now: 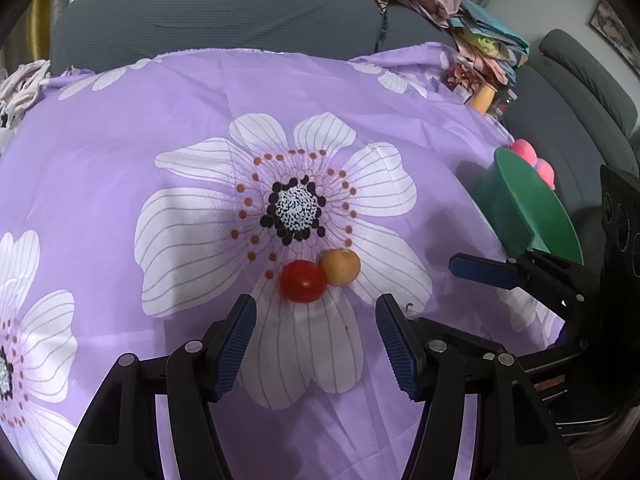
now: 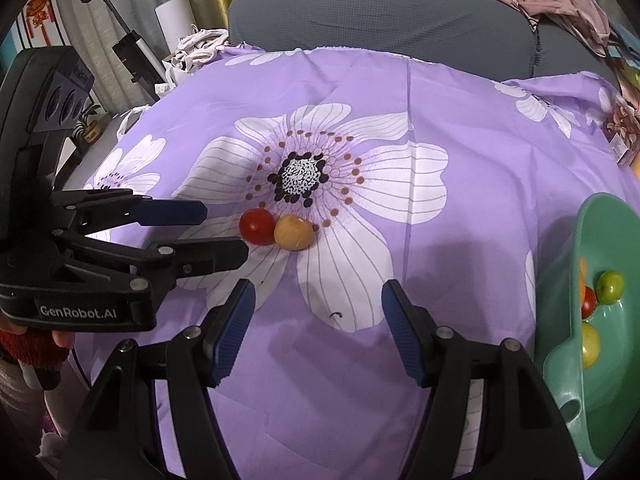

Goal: Organize fruits
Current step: 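Lower both open tools toward the red tomato and yellow plum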

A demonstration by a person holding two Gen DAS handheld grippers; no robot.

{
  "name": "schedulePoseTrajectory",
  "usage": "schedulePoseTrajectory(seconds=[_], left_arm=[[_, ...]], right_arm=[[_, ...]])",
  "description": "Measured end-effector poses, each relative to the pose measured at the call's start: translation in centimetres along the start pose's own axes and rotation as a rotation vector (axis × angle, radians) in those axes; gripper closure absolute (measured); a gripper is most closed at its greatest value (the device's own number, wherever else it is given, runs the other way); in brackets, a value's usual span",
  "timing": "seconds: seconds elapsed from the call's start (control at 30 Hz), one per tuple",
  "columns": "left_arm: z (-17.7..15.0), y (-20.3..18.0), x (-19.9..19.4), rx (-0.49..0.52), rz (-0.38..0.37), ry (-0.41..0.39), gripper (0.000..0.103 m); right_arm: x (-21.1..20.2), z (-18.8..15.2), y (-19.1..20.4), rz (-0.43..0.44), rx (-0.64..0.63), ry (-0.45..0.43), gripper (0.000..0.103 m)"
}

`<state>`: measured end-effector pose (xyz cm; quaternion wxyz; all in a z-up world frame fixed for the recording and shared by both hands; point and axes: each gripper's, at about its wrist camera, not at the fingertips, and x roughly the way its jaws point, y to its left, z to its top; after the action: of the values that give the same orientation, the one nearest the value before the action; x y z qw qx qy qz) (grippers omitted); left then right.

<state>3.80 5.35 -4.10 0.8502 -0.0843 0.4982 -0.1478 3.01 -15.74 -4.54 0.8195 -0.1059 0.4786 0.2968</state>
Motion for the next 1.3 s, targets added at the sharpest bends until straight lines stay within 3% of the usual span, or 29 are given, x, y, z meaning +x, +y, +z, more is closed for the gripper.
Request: schedulePoseTrajectory(seconds=[0.43,0.77,1.3], left_arm=[[0.3,-0.5,-0.3,0.079,0.028,-0.017,0.041],[0.3,-0.5,0.0,0.118,-0.027,-0.040,0.041],[0.5,0.6,-0.6,0.121,-0.068,-0.089,0.041]], right_arm=[[-0.1,0.3,0.0,-0.045,0.000,0.011,0.037],[-0.8,0.0,0.2,-0.122,0.005,0.026,0.037],[-0.4,0.5,0.6,-0.170,-0.009,0.051,0.037]])
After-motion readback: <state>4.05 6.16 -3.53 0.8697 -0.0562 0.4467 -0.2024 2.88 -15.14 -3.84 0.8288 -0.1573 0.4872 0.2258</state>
